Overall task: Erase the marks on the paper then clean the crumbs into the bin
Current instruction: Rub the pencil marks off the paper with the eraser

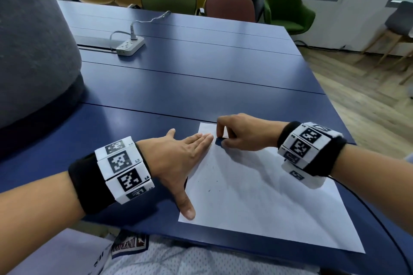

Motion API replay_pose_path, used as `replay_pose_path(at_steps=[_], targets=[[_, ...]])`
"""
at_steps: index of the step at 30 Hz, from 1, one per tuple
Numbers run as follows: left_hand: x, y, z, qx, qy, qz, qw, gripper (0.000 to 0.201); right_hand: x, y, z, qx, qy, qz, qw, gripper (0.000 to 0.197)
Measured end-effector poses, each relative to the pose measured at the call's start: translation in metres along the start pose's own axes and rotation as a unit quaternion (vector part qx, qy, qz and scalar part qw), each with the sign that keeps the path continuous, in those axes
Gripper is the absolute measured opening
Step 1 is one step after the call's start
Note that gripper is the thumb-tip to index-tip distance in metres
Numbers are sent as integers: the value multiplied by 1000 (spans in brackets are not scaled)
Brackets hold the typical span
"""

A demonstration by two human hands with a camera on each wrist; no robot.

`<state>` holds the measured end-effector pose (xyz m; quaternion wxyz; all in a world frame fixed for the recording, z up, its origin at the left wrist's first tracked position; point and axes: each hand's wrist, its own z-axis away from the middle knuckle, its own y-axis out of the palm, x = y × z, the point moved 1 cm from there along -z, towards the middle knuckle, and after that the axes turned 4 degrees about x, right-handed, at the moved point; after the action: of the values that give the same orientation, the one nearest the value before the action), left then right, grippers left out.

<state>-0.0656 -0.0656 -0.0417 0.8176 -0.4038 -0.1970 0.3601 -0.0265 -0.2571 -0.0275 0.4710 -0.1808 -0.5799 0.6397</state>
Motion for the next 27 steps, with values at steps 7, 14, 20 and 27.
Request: replay_pose_path(at_steps=[7, 14, 20, 27], targets=[[0, 0, -1, -17, 14, 10, 1000, 159, 20, 24, 16, 17, -57, -9, 998, 9], [-1, 1, 0, -2, -2, 5, 1000, 158, 9, 8, 4, -24, 10, 0, 1000, 14], [1, -1, 0, 7, 1, 1, 1000, 157, 35, 25, 42, 51, -73, -22, 996, 11], [4, 2, -2, 11, 7, -10, 1000, 154, -9, 38, 98, -77, 44, 26, 996, 9]])
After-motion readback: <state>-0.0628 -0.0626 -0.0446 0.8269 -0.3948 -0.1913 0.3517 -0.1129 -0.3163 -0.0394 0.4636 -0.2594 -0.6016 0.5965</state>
